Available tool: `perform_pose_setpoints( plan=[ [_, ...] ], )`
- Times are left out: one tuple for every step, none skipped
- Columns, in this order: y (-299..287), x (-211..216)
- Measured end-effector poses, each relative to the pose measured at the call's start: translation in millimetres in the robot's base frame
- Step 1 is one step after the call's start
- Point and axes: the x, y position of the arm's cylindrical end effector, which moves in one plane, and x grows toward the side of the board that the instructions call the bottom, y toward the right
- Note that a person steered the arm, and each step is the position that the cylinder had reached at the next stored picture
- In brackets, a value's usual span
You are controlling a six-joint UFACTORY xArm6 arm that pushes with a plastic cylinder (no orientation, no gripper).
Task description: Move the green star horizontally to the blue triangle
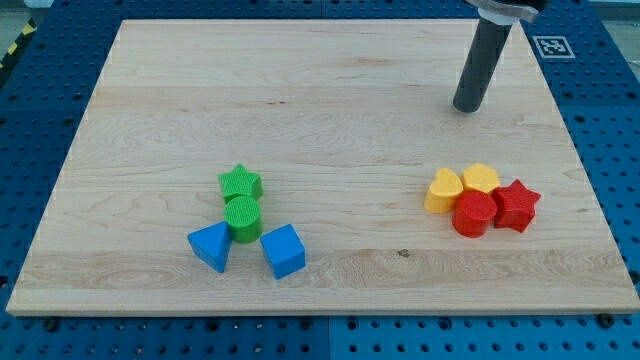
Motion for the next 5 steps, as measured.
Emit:
perform_pose_setpoints(
  plan=[
    [0, 0],
    [-1, 11],
    [-52, 19],
    [-121, 19],
    [-174, 33]
  ],
)
